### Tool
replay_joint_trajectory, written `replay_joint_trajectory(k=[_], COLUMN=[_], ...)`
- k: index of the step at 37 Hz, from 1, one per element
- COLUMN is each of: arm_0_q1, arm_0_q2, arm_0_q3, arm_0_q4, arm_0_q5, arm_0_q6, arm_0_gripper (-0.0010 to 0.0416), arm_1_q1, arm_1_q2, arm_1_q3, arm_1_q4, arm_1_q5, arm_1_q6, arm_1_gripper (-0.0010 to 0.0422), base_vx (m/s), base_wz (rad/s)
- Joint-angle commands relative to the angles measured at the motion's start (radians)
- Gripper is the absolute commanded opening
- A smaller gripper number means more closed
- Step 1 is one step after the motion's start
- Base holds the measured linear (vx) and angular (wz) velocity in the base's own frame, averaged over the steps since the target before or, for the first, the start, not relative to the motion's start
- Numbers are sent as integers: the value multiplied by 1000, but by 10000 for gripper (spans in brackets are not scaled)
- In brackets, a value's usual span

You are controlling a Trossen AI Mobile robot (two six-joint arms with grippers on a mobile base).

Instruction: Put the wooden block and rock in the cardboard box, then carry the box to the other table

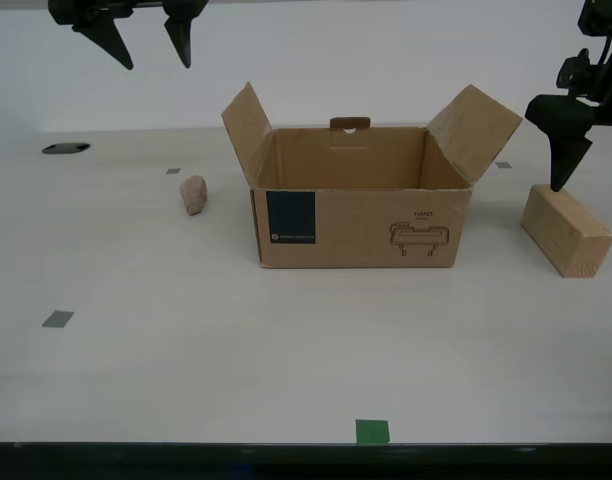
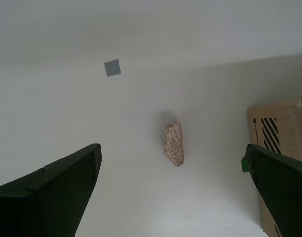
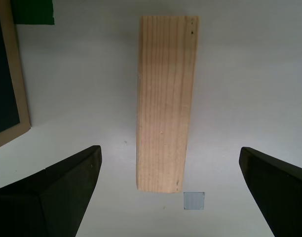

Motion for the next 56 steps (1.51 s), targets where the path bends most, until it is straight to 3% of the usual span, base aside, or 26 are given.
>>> replay_joint_trajectory(k=[1,13,42,56], arm_0_q1=[1,4,7,11], arm_0_q2=[0,0,0,0], arm_0_q3=[0,0,-1,-1], arm_0_q4=[-2,1,26,44], arm_0_q5=[-4,-4,-22,-22], arm_0_q6=[-1,-1,2,2], arm_0_gripper=[390,390,390,390], arm_1_q1=[-2,-2,-23,-23], arm_1_q2=[3,25,232,230], arm_1_q3=[0,0,-32,-182], arm_1_q4=[3,16,61,177], arm_1_q5=[-3,-3,-2,-2], arm_1_q6=[-3,-6,-10,-72], arm_1_gripper=[400,400,400,400], base_vx=[0,0,0,0], base_wz=[0,0,0,0])
